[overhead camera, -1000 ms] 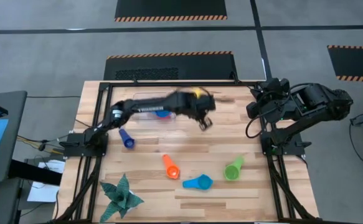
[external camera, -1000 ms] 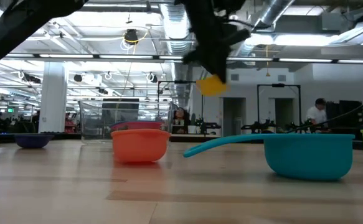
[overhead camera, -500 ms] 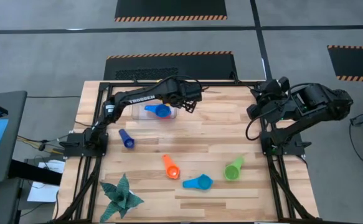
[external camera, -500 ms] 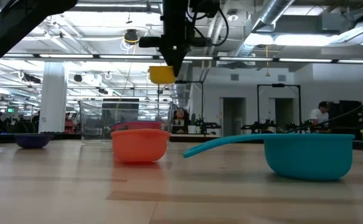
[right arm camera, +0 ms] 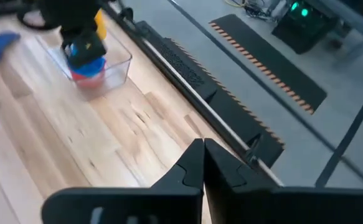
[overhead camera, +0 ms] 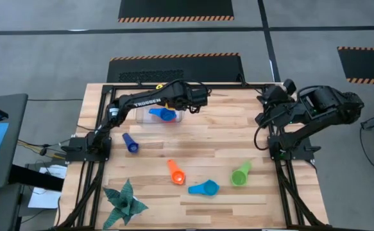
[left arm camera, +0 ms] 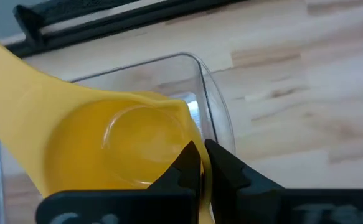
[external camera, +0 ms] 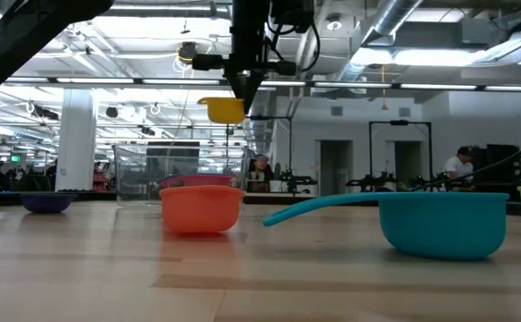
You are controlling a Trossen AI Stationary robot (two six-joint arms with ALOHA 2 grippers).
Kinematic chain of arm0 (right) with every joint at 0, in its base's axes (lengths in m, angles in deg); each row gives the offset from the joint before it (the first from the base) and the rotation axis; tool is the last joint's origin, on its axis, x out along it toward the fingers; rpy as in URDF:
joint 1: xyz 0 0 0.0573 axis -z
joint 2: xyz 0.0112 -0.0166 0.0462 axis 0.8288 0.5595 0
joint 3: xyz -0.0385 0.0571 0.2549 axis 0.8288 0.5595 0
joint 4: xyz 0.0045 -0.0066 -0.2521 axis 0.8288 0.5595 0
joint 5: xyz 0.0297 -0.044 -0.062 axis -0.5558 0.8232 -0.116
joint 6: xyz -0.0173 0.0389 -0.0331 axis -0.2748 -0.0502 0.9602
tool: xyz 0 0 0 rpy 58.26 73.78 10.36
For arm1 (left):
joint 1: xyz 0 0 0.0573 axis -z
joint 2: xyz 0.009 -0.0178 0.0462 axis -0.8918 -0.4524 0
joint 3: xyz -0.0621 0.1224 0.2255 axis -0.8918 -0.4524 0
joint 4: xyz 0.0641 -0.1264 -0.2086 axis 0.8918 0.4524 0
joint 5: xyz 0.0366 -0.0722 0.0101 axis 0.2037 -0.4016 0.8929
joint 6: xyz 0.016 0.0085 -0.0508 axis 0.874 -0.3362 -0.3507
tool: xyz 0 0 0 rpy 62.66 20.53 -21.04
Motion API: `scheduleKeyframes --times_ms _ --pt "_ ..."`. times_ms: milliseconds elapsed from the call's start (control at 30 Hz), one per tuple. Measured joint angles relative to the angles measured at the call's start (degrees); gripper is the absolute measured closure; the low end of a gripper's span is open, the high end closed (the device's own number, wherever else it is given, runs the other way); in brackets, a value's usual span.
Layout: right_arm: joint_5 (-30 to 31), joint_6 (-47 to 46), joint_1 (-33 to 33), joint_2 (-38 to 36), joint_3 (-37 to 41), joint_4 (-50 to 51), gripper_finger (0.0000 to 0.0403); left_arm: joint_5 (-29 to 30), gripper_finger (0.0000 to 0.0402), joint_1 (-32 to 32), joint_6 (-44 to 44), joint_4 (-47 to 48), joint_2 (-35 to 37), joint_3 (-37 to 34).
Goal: Nest measuring cups in basket
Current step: Stack the yellow measuring cup on top of the blue measuring cup into the transparent bin
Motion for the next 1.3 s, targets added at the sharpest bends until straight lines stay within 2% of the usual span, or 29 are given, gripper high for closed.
scheduleKeyframes --times_ms 233,500,667,833,1067,1300 --pt "-7.0 9.6 -0.7 0.0 0.0 0.0 0.038 -1.2 0.0401 -1.2 -11.1 0.1 0.0 0.0" --pt "-14.1 10.1 -7.5 0.0 0.0 0.0 0.0379 -1.3 0.0401 -1.4 -19.6 0.0 0.0 -0.6" --pt "-14.3 10.3 -14.5 -1.0 0.0 -0.1 0.0389 -4.3 0.0401 -1.5 -20.7 0.0 -0.1 -6.4" --pt "-14.5 9.5 -21.0 -4.1 0.0 0.0 0.0382 -5.8 0.0401 -1.4 -29.4 -3.3 -0.3 -12.7" --pt "-14.6 4.5 -26.7 -7.8 0.0 0.0 0.0382 -6.2 0.0401 -2.3 -37.0 -8.9 -0.2 -16.5" --pt "-14.6 3.5 -29.9 -9.9 0.0 0.0 0.0385 -5.2 0.0401 -4.2 -34.4 -8.9 -0.1 -16.4"
